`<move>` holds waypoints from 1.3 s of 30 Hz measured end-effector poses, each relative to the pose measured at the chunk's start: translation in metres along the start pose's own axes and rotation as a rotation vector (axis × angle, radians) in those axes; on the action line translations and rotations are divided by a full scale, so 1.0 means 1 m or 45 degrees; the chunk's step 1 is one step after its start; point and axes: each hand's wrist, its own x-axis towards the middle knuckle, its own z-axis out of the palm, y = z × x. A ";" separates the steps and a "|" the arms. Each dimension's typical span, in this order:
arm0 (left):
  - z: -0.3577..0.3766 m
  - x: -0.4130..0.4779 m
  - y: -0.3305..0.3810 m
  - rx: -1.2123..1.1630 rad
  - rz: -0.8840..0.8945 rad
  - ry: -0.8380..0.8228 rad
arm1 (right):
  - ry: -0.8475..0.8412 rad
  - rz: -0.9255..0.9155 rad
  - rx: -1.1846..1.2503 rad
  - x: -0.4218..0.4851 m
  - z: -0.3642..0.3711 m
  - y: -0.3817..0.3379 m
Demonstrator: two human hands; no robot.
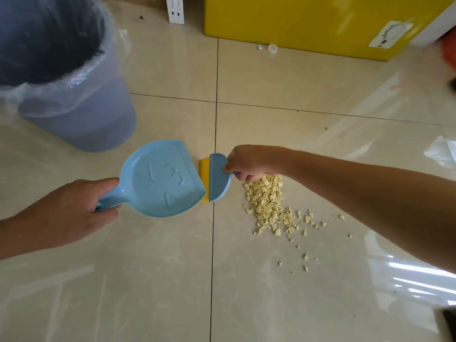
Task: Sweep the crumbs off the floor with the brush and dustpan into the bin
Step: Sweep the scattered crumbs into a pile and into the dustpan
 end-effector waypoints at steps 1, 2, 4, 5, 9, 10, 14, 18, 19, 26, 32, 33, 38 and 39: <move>-0.001 -0.001 0.003 -0.008 0.002 -0.006 | 0.023 0.008 -0.082 0.003 0.005 0.005; -0.001 -0.002 0.005 -0.019 0.006 -0.001 | 0.042 0.021 -0.135 0.003 0.006 0.012; -0.002 -0.007 0.004 -0.018 0.008 0.016 | 0.061 0.051 -0.192 -0.004 -0.005 0.027; -0.003 -0.009 0.002 -0.008 0.007 0.016 | 0.074 0.073 -0.214 -0.010 -0.012 0.033; -0.001 -0.019 -0.011 0.018 -0.024 0.012 | 0.148 0.150 -0.235 -0.029 -0.040 0.044; 0.001 -0.020 -0.016 0.030 -0.028 0.011 | 0.158 0.140 -0.208 -0.031 -0.041 0.039; 0.002 -0.025 -0.030 0.087 -0.045 -0.051 | 0.102 0.033 0.198 -0.018 -0.023 0.009; 0.005 -0.025 -0.024 0.090 -0.028 -0.042 | 0.190 0.035 0.240 0.006 -0.002 -0.004; 0.005 -0.025 -0.021 0.082 -0.013 -0.037 | 0.164 0.061 0.233 0.007 0.002 -0.002; 0.009 -0.027 -0.023 0.055 0.032 -0.054 | -0.015 0.240 0.027 -0.023 0.029 0.055; 0.009 -0.022 -0.012 0.040 0.045 -0.071 | -0.006 0.189 -0.080 -0.061 0.008 0.066; 0.010 -0.021 -0.010 0.050 0.053 -0.077 | -0.008 0.139 -0.082 -0.065 0.004 0.061; 0.012 -0.006 -0.004 0.045 0.067 -0.030 | -0.123 -0.240 -0.555 -0.078 0.038 0.027; 0.012 -0.004 -0.005 0.056 0.061 -0.029 | -0.112 -0.301 -0.747 -0.076 0.051 0.023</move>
